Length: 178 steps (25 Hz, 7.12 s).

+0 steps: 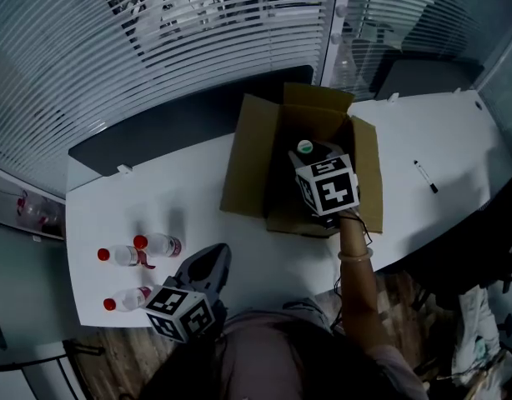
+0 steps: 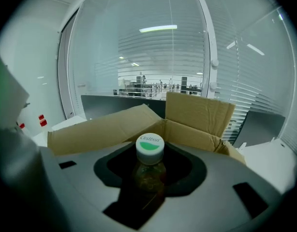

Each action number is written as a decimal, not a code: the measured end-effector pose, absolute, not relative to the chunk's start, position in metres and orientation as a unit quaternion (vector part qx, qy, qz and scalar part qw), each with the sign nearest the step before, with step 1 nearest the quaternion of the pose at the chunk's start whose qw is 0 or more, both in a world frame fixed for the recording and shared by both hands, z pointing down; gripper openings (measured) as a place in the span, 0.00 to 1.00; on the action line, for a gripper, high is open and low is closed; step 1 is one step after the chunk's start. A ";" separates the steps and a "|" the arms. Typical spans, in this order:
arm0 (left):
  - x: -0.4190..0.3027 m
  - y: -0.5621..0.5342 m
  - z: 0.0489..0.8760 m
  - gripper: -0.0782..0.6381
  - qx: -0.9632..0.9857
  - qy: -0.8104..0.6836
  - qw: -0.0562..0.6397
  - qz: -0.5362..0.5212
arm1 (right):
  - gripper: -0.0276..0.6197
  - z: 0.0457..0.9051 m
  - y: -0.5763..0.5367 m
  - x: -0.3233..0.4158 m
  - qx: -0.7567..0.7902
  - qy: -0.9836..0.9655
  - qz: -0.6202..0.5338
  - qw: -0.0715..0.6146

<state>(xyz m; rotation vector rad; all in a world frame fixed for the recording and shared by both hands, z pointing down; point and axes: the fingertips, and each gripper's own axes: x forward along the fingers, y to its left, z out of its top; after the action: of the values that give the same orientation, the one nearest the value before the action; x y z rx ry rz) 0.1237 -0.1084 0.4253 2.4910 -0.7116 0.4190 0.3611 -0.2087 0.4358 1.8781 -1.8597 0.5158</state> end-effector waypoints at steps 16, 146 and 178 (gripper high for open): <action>0.113 -0.084 0.413 0.12 0.925 -0.256 0.248 0.133 | 0.32 0.348 -0.172 0.340 0.691 -0.692 0.103 0.183; -0.182 -0.015 0.400 0.12 0.809 -0.500 0.297 0.087 | 0.31 0.457 -0.131 -0.100 0.402 -0.889 0.098 0.199; -0.185 -0.009 0.391 0.12 0.858 -0.421 0.279 0.093 | 0.32 0.445 -0.098 -0.093 0.455 -0.863 0.129 0.178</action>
<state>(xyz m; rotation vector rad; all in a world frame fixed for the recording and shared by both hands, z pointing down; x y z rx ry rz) -0.1848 -0.0092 0.3914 2.3026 -1.1283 0.2487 -0.0928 -0.0982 0.4448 1.2884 -2.4415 0.3654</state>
